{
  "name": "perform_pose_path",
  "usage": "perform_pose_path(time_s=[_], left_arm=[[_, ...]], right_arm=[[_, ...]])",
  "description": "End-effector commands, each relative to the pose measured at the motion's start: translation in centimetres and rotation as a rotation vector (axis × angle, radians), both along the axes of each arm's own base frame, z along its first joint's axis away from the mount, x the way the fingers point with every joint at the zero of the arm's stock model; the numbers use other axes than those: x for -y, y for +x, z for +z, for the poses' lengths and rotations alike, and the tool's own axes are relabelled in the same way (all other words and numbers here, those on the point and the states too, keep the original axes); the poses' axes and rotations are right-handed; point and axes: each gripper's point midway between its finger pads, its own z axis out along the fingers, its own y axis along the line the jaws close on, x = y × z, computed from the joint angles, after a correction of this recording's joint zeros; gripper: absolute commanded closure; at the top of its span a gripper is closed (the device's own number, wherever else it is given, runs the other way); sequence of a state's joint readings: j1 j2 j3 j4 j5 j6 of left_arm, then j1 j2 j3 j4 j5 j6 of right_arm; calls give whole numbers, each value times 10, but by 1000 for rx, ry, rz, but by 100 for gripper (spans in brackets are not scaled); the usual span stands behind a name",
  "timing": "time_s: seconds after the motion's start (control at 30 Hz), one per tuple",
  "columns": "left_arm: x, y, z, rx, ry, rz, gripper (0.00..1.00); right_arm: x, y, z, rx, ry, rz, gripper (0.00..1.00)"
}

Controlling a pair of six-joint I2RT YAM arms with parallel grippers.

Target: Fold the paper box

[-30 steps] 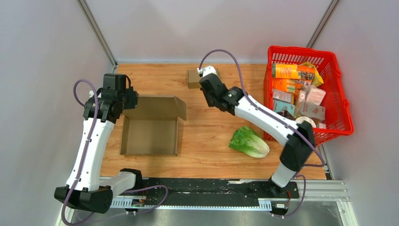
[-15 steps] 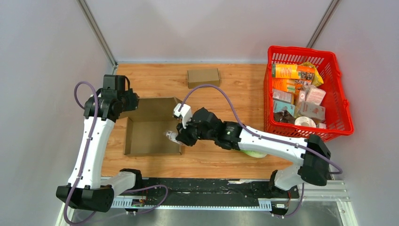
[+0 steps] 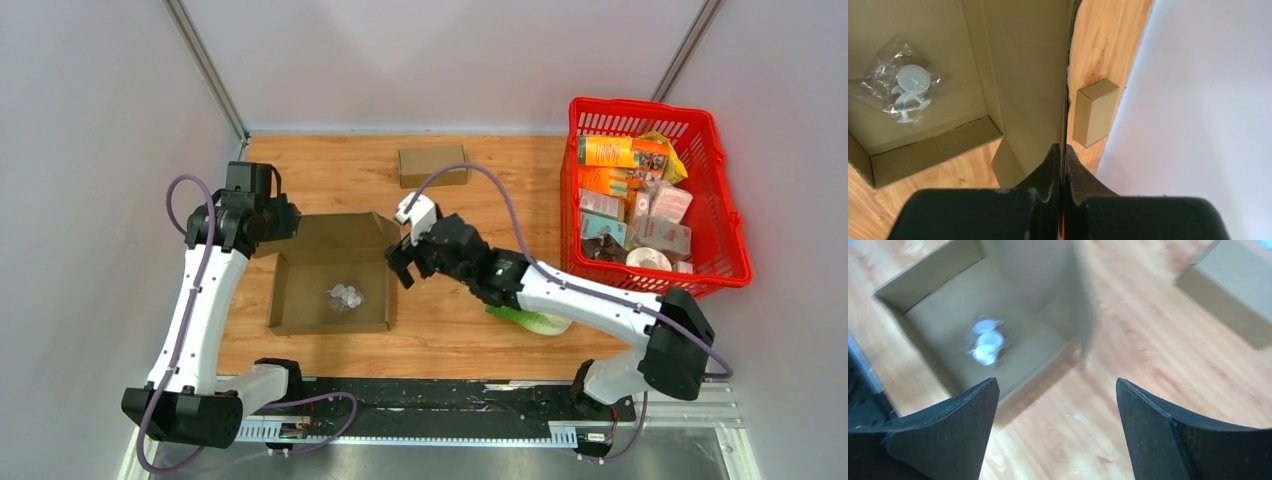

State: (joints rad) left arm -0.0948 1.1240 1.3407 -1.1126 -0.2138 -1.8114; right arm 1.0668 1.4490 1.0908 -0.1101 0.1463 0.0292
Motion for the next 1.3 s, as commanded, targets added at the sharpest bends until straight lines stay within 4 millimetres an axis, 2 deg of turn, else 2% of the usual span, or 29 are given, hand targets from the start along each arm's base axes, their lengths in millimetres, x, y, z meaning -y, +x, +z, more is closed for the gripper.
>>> perform_pose_path(time_s=[0.0,0.07,0.1,0.17,0.2,0.23,0.3,0.33,0.37,0.4,0.43,0.47,0.5,0.57,0.6,0.63,0.7,0.73,0.77,0.83,0.87,0.9,0.93,0.97,1.0,1.1,1.27], left_arm=[[2,2,1,36,-23,-10,100],[2,3,5,48,-12,-17,100],[1,4,10,60,0,-27,100],[-1,4,13,67,12,-25,100],[-1,5,15,76,21,-31,100],[-1,6,17,83,28,-35,99],[-1,5,17,83,41,-50,90],[0,5,17,83,43,-60,84],[1,7,19,99,47,-74,69],[2,7,18,105,67,-107,63],[7,9,19,122,62,-147,49],[11,19,28,187,63,-188,31],[11,19,22,186,88,-245,26],[26,16,23,217,95,-404,26],[30,14,25,240,116,-469,26],[40,10,29,270,122,-556,25],[45,6,45,389,314,-754,23],[57,-1,52,449,351,-868,23],[54,-13,47,440,453,-957,23],[48,-26,33,402,542,-1024,23],[42,-37,29,403,636,-1069,28],[37,-41,6,358,664,-1086,29],[33,-43,-3,350,700,-1097,30],[29,-45,-5,372,769,-1097,31],[21,-45,-27,314,780,-1084,31],[10,-40,-43,292,839,-1054,31],[-20,-23,-51,157,954,-983,21]], right_arm=[[32,40,20,73,-15,-100,7],[32,53,16,73,-44,-84,4],[24,59,33,81,-11,-68,3],[11,62,36,67,17,-6,3],[5,68,28,63,15,-6,4],[-2,73,36,76,29,-6,6],[-10,78,32,72,41,-9,11],[-13,82,36,89,74,-16,16],[-15,84,35,90,79,-17,19],[-17,84,36,86,88,-19,32],[-22,81,31,67,92,8,41],[-23,83,31,68,112,6,50],[-24,83,29,61,126,8,65],[-26,84,27,59,152,23,74],[-26,85,26,58,151,22,84],[-23,88,25,56,147,11,87],[-18,93,24,29,165,-12,95],[-13,98,24,8,176,-8,98],[-11,99,24,-20,196,-3,100],[-6,101,25,-58,216,34,100],[-4,102,26,-65,215,45,100],[-2,101,25,-74,211,68,100],[1,99,28,-97,212,114,100],[5,100,27,-119,204,126,100],[8,102,26,-137,202,130,100],[27,111,29,-198,205,144,100],[62,123,18,-255,180,111,100]])
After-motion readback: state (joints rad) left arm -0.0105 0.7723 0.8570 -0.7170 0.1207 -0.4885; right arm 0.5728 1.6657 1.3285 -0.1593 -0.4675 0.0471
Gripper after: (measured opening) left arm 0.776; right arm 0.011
